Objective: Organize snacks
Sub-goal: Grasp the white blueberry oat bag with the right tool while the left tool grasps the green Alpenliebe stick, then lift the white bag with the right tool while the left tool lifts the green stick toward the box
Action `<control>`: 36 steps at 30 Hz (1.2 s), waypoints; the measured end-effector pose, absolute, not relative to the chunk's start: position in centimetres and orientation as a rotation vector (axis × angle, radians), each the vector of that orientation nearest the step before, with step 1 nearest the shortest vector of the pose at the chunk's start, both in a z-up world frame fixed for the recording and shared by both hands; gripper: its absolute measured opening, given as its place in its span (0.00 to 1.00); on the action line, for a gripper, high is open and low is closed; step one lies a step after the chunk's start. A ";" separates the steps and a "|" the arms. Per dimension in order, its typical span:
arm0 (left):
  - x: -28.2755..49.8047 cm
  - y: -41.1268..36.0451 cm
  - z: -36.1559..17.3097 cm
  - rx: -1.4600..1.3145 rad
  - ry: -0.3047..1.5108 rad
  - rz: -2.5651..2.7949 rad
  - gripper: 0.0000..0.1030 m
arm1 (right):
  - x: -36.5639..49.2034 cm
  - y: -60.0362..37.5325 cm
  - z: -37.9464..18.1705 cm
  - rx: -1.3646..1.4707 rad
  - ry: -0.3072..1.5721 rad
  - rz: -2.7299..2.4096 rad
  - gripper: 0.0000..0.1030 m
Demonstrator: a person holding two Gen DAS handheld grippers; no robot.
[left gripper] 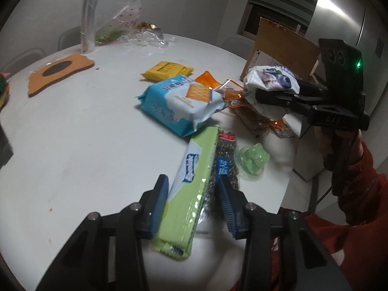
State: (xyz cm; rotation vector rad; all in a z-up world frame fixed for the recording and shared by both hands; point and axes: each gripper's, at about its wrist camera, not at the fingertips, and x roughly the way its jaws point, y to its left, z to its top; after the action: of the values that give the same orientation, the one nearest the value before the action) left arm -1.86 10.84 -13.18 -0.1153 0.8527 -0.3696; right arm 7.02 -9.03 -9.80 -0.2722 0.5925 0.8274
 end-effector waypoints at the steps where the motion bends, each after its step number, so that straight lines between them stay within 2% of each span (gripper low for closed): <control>1: -1.6 10.8 -13.2 -0.116 0.855 -0.374 0.38 | 7.1 -9.0 -9.8 -0.266 0.598 0.831 0.55; 4: -1.2 10.6 -13.2 -0.116 0.859 -0.383 0.35 | 7.2 -8.9 -9.8 -0.259 0.603 0.835 0.55; 5: -1.2 10.6 -13.2 -0.116 0.862 -0.383 0.26 | 7.2 -9.0 -9.8 -0.260 0.601 0.836 0.55; 8: -1.2 10.4 -13.2 -0.118 0.874 -0.409 0.24 | 7.1 -8.9 -9.7 -0.262 0.594 0.842 0.55; 33: -2.7 9.6 -13.1 -0.101 0.844 -0.380 0.24 | 6.6 -9.0 -8.9 -0.254 0.599 0.856 0.55; 36: -2.5 9.3 -13.2 -0.090 0.852 -0.372 0.29 | 6.8 -9.0 -9.0 -0.244 0.606 0.860 0.54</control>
State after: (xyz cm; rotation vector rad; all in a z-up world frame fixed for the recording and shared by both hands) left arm -2.51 9.32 -13.19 -0.0901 0.8517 -0.3722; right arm 6.76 -8.98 -9.04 -0.2439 0.6063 0.8599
